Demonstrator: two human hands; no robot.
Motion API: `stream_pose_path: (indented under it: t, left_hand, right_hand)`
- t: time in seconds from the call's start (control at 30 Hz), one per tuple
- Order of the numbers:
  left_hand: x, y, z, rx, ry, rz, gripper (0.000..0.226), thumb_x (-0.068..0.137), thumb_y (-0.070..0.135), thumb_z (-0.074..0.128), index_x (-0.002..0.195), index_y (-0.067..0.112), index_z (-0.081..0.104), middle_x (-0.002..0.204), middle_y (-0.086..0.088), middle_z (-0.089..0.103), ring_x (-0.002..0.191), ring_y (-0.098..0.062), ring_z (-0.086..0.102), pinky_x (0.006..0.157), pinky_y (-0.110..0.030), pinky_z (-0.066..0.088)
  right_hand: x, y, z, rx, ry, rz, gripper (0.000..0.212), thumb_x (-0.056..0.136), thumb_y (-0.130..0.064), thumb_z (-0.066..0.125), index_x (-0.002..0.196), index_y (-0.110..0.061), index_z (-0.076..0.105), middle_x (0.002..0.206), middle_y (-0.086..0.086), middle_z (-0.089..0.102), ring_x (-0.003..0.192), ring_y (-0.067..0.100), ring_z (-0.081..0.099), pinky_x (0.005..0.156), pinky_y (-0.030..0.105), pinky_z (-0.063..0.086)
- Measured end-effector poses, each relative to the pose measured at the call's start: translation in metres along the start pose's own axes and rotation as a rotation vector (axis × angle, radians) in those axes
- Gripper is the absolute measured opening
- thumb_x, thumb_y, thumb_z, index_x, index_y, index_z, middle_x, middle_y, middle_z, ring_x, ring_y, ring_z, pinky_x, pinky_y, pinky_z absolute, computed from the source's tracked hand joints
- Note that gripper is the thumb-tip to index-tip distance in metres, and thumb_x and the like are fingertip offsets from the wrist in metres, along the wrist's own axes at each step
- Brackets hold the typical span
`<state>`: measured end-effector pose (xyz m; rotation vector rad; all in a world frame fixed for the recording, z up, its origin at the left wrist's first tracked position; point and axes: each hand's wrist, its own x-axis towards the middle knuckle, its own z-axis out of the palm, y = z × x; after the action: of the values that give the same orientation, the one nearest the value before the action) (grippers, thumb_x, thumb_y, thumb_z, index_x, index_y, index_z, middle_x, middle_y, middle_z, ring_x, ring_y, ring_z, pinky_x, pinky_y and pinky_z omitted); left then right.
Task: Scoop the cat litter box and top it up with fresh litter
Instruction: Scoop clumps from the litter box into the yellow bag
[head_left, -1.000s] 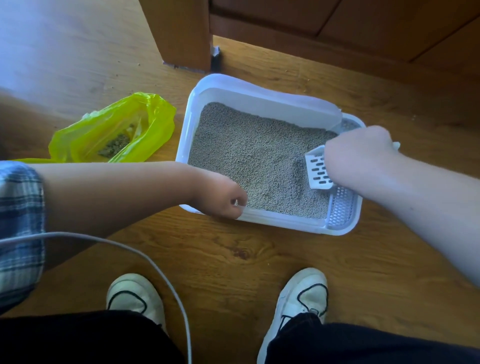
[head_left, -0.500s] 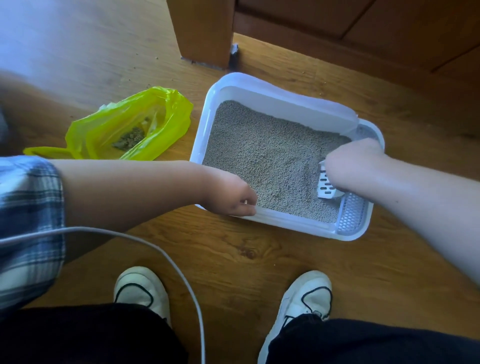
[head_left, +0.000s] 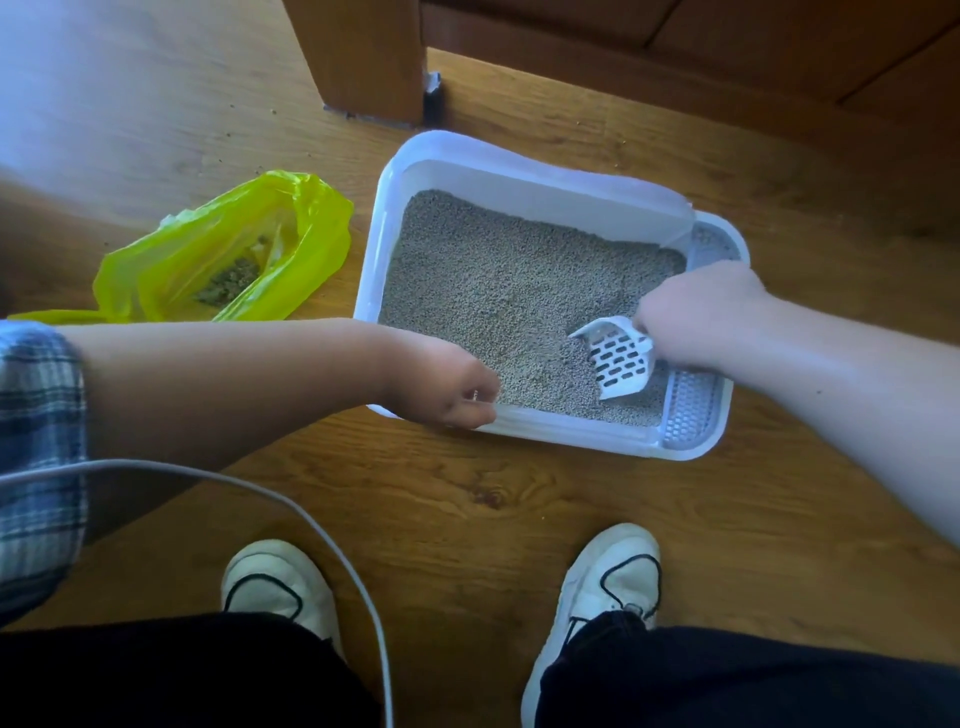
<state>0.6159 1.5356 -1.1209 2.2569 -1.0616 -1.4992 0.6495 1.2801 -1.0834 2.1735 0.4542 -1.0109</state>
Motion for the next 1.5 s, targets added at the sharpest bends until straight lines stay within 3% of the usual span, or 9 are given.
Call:
stream_pose_path:
  t: [0.23, 0.37, 0.5, 0.67, 0.8, 0.97, 1.17, 1.3, 1.5]
  left_hand:
    - [-0.002, 0.002, 0.000, 0.033, 0.011, -0.015, 0.032, 0.098, 0.053, 0.043, 0.110, 0.027, 0.058, 0.109, 0.004, 0.066, 0.090, -0.021, 0.058, 0.082, -0.032, 0.047]
    - [-0.003, 0.001, 0.001, 0.040, 0.037, -0.017, 0.031, 0.099, 0.053, 0.042, 0.110, 0.028, 0.058, 0.100, 0.006, 0.062, 0.086, -0.019, 0.054, 0.077, -0.031, 0.044]
    - [-0.003, 0.000, 0.002, 0.059, 0.048, -0.011, 0.029, 0.098, 0.053, 0.042, 0.107, 0.030, 0.057, 0.093, 0.007, 0.058, 0.083, -0.020, 0.053, 0.074, -0.030, 0.041]
    - [-0.005, 0.002, 0.001, 0.059, 0.042, -0.010, 0.032, 0.099, 0.053, 0.041, 0.111, 0.028, 0.057, 0.093, 0.008, 0.055, 0.087, -0.021, 0.056, 0.076, -0.030, 0.043]
    - [-0.005, 0.003, 0.000, 0.091, 0.024, -0.004, 0.031, 0.100, 0.052, 0.041, 0.111, 0.028, 0.057, 0.102, 0.003, 0.063, 0.093, -0.024, 0.060, 0.078, -0.033, 0.046]
    - [-0.006, 0.004, 0.000, 0.111, 0.026, -0.003, 0.034, 0.100, 0.052, 0.041, 0.113, 0.027, 0.059, 0.106, 0.000, 0.065, 0.096, -0.025, 0.060, 0.078, -0.032, 0.046]
    - [-0.007, 0.003, 0.005, 0.092, 0.049, -0.003, 0.032, 0.100, 0.052, 0.041, 0.103, 0.026, 0.058, 0.103, -0.001, 0.065, 0.096, -0.025, 0.060, 0.081, -0.034, 0.048]
    - [-0.007, 0.006, 0.010, 0.130, 0.082, 0.009, 0.026, 0.101, 0.049, 0.039, 0.091, 0.028, 0.050, 0.099, -0.004, 0.062, 0.095, -0.028, 0.060, 0.081, -0.035, 0.048]
    - [-0.010, 0.007, 0.015, 0.138, 0.105, 0.021, 0.028, 0.103, 0.047, 0.036, 0.091, 0.025, 0.048, 0.101, -0.007, 0.062, 0.097, -0.030, 0.060, 0.088, -0.041, 0.050]
  right_hand:
    - [0.013, 0.010, 0.003, 0.083, -0.022, -0.036, 0.015, 0.090, -0.032, 0.061, 0.102, -0.034, 0.070, 0.083, -0.013, 0.065, 0.076, 0.014, 0.061, 0.048, 0.022, 0.036]
    - [0.014, 0.024, -0.015, 0.067, -0.105, 0.082, 0.020, 0.090, -0.039, 0.065, 0.079, -0.023, 0.059, 0.080, -0.007, 0.060, 0.078, 0.016, 0.058, 0.069, 0.031, 0.052]
    - [0.015, 0.010, -0.019, 0.044, -0.043, 0.100, 0.006, 0.090, -0.026, 0.060, 0.090, -0.026, 0.066, 0.078, -0.011, 0.059, 0.071, 0.014, 0.057, 0.048, 0.023, 0.035]
    - [0.018, 0.007, -0.009, 0.161, 0.065, -0.122, 0.026, 0.095, -0.040, 0.055, 0.115, -0.053, 0.065, 0.086, -0.015, 0.064, 0.075, 0.013, 0.060, 0.047, 0.020, 0.035]
    - [0.019, -0.014, -0.004, 0.157, 0.145, -0.250, 0.040, 0.099, -0.026, 0.049, 0.124, -0.056, 0.061, 0.079, -0.018, 0.062, 0.071, 0.011, 0.061, 0.047, 0.021, 0.038]
    - [0.028, -0.003, -0.016, 0.135, 0.117, -0.143, 0.045, 0.094, -0.016, 0.050, 0.115, -0.053, 0.067, 0.078, -0.017, 0.063, 0.072, 0.012, 0.060, 0.054, 0.023, 0.049]
    - [0.036, -0.023, -0.009, 0.093, 0.223, -0.325, 0.046, 0.098, -0.021, 0.054, 0.127, -0.057, 0.058, 0.065, -0.017, 0.060, 0.061, 0.007, 0.053, 0.077, 0.031, 0.051]
    - [0.042, -0.026, -0.003, 0.332, 0.124, -0.354, 0.038, 0.098, -0.043, 0.055, 0.130, -0.063, 0.049, 0.086, -0.024, 0.068, 0.071, 0.006, 0.063, 0.056, 0.023, 0.044]
    - [0.041, -0.041, 0.007, 0.553, -0.020, -0.330, 0.032, 0.098, -0.043, 0.054, 0.127, -0.058, 0.053, 0.094, -0.019, 0.068, 0.086, 0.013, 0.068, 0.054, 0.023, 0.043]
